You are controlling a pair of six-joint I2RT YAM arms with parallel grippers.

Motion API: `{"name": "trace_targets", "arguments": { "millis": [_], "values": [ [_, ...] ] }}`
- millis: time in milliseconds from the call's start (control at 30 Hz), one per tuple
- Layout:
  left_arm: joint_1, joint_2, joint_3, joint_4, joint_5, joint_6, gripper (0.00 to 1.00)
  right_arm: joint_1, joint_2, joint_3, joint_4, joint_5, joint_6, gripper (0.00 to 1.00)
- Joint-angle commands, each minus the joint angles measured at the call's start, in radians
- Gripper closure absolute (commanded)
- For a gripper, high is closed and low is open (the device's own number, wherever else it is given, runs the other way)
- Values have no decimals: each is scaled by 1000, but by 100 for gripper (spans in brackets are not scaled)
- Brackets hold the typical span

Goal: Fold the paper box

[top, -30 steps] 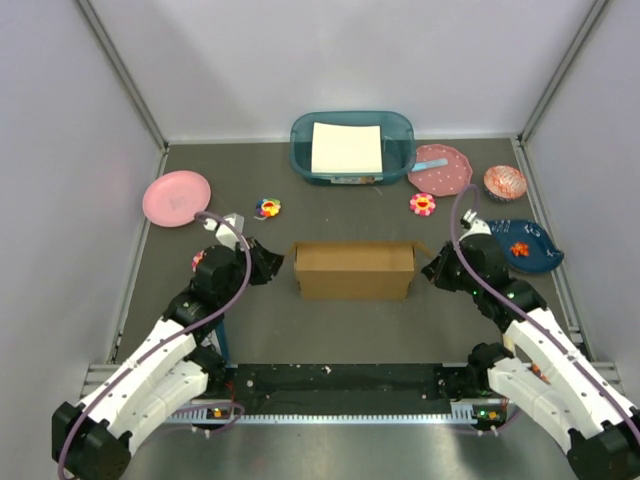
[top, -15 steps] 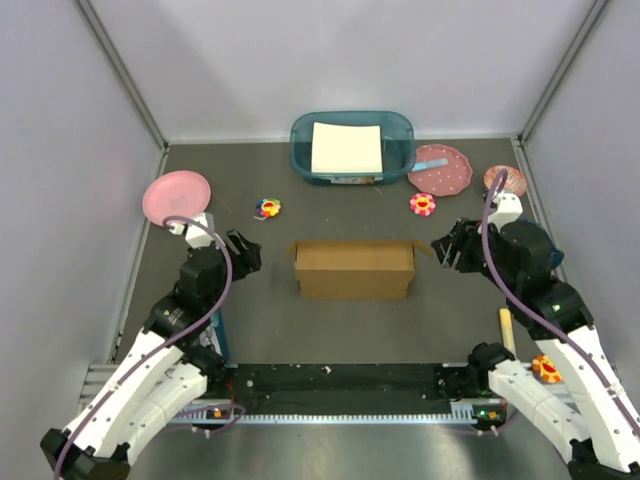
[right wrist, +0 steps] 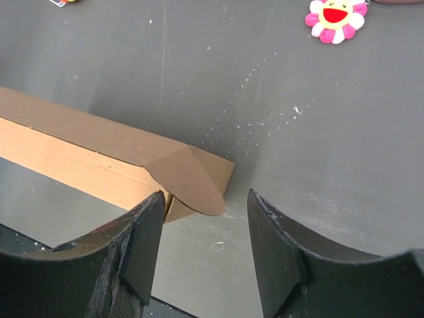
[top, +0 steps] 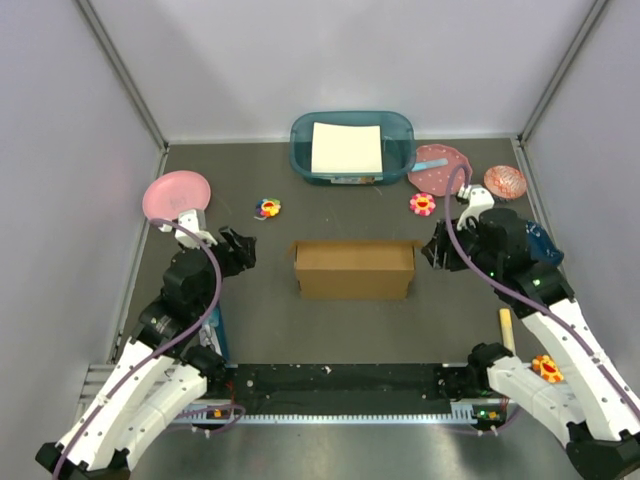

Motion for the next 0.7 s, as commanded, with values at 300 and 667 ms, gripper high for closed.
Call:
{"name": "trace_targets", "arguments": {
  "millis": [300,667],
  "values": [
    [0,-14,28,48,70,43,28,7,93,43,29,-3,-23,58],
    [0,-9,0,119,146,58,28,12,69,1,52,-21,-6,80]
  ]
}}
